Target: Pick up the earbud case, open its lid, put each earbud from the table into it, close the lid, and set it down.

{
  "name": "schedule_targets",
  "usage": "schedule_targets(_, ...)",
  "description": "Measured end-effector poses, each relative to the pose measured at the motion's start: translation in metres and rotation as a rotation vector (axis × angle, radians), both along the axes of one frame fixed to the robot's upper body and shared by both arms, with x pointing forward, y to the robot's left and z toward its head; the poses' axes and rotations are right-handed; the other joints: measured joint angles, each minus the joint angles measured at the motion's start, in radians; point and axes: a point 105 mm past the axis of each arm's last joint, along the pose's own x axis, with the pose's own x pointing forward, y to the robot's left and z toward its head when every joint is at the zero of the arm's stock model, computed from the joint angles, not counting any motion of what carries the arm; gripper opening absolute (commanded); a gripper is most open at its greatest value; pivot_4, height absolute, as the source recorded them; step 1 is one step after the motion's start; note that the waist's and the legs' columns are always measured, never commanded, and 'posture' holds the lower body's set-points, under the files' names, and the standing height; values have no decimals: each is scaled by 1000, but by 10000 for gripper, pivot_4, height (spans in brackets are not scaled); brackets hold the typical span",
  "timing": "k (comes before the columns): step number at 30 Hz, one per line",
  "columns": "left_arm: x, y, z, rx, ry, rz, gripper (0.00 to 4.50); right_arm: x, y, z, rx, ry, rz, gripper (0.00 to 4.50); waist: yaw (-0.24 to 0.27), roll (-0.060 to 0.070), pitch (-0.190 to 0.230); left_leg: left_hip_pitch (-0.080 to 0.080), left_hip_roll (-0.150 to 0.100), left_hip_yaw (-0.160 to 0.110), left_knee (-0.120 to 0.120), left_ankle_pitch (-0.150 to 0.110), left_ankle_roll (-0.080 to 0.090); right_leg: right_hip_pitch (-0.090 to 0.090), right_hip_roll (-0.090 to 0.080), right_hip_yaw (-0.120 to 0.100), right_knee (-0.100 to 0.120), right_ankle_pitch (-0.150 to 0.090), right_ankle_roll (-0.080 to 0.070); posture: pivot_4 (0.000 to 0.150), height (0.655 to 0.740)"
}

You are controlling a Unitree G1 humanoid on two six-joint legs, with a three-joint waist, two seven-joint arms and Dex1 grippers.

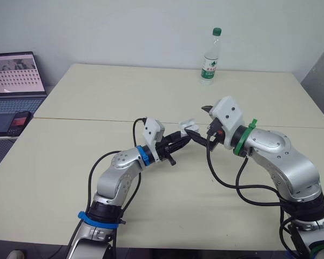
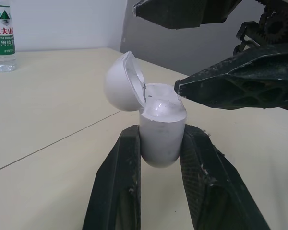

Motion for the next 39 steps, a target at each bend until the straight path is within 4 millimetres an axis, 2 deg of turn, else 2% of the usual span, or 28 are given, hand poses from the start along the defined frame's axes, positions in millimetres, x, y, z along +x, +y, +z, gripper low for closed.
schedule_targets(5, 0, 0, 0, 0, 0, -1, 7760, -2, 3, 1, 22, 9, 16, 44923, 0, 0, 0, 0, 0, 0, 0, 0, 0, 0, 0, 0, 0, 0, 0, 1500, 7362)
schedule_targets(11, 0, 2, 0, 7, -4, 2, 7760, 1, -8, 4, 25, -1, -17, 44923, 0, 0, 0, 0, 0, 0, 0, 0, 0, 0, 0, 0, 0, 0, 0, 1500, 7362)
schedule_targets(20, 16, 47, 4, 51, -55, 129, 7760, 4, -29, 3, 23, 9, -78, 44923, 0, 0, 0, 0, 0, 0, 0, 0, 0, 0, 0, 0, 0, 0, 0, 1500, 7362)
schedule_targets(26, 25, 89, -6, 113, -47, 246, 7760, 8, -39, -23, 20, 109, -112, 44923, 0, 0, 0, 0, 0, 0, 0, 0, 0, 0, -1, 0, 0, 0, 0, 1500, 7362)
schedule_targets(29, 21, 116, -17, 163, -18, 300, 7760, 12, -37, -44, 5, 173, -111, 44923, -4, 0, 0, 0, 2, 1, 0, 0, 0, -1, -3, 0, 0, 0, 0, 1500, 7362)
schedule_targets(31, 18, 128, -22, 179, -6, 325, 7760, 15, -31, -57, 7, 209, -103, 44923, -3, 0, 0, 0, 2, 1, 0, 0, 0, -1, -3, 0, 1, 0, 0, 1500, 7362)
schedule_targets(35, 12, 139, -28, 188, 14, 343, 7760, 23, -11, -72, 54, 249, -63, 44923, -3, 0, 0, 0, 1, 2, 0, 0, 0, -1, -4, 0, 1, 0, 0, 1500, 7362)
schedule_targets(39, 7, 138, -32, 189, 25, 342, 7760, 41, 4, -86, 92, 286, -45, 44923, -3, -1, 1, 0, 1, 2, 0, 0, 0, -1, -4, -1, 1, 0, 0, 1500, 7362)
